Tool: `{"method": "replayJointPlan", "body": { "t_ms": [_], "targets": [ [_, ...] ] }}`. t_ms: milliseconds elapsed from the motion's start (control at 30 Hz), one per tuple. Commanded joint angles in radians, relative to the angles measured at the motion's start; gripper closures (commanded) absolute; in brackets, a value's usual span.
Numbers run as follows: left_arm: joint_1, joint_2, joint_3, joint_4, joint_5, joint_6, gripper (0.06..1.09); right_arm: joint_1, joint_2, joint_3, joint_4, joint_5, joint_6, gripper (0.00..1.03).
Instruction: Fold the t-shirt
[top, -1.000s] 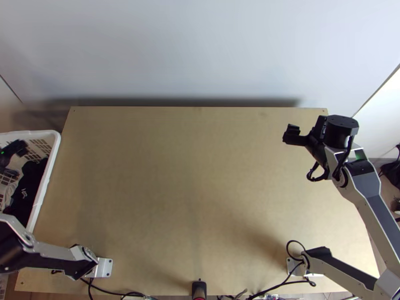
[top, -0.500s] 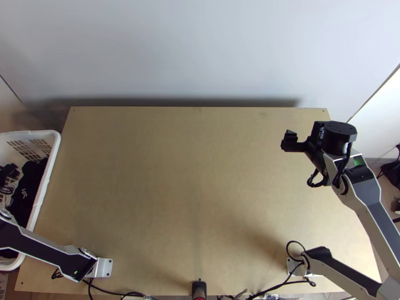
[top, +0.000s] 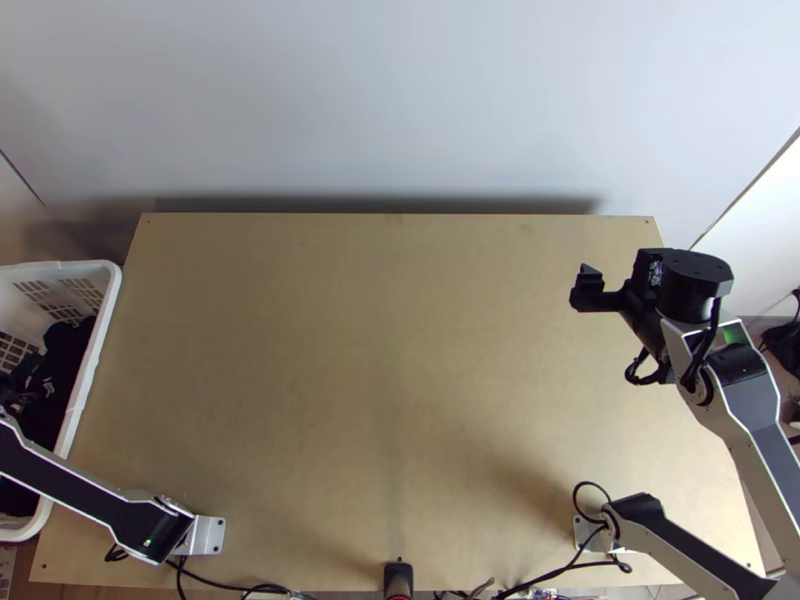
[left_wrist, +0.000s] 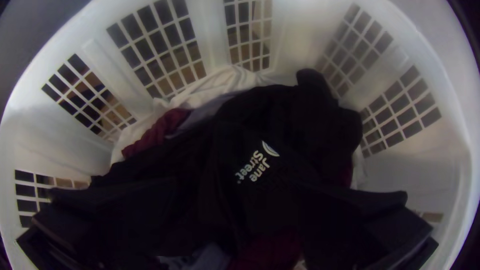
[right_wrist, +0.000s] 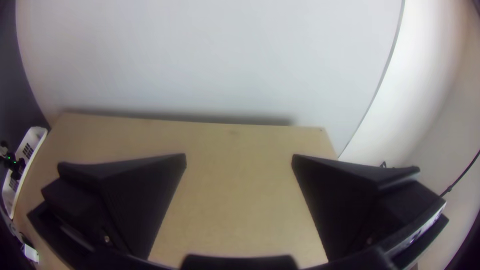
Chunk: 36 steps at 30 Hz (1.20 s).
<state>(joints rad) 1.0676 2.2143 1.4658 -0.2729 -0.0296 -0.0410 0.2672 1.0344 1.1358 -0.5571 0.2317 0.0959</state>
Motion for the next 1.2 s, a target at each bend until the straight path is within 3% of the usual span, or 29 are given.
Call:
{"method": "replayJointPlan", "body": {
  "t_ms": [0, 433, 467, 500, 533, 567, 800, 1167],
  "targets": [
    [0.028, 0.122, 0.099, 0.018, -0.006, -0.007, 0.11, 0.001, -0.013, -0.001, -0.007, 0.009, -0.004, 0.05],
    [0.017, 0.206, 0.12, 0.006, 0.014, 0.035, 0.11, -0.003, -0.013, 0.001, -0.007, 0.035, -0.015, 0.05],
    [0.014, 0.205, 0.114, -0.003, 0.031, 0.043, 0.18, -0.005, -0.013, 0.001, -0.007, 0.037, -0.018, 0.05],
    [0.011, 0.199, 0.107, -0.008, 0.036, 0.047, 0.4, -0.005, -0.013, -0.001, -0.006, 0.037, -0.019, 0.05],
    [0.009, 0.188, 0.093, 0.017, 0.034, 0.039, 0.74, -0.006, -0.013, -0.005, -0.006, 0.038, -0.021, 0.05],
    [0.014, 0.182, 0.087, 0.043, 0.042, 0.039, 0.96, -0.006, -0.013, -0.01, -0.006, 0.04, -0.025, 0.05],
    [0.02, 0.104, 0.074, 0.001, 0.076, 0.035, 0.97, -0.014, -0.014, -0.073, 0.025, 0.058, -0.033, 0.05],
    [-0.005, -0.136, -0.018, -0.137, 0.221, 0.066, 0.98, -0.019, -0.011, -0.114, 0.091, 0.066, -0.033, 0.05]
  ]
}}
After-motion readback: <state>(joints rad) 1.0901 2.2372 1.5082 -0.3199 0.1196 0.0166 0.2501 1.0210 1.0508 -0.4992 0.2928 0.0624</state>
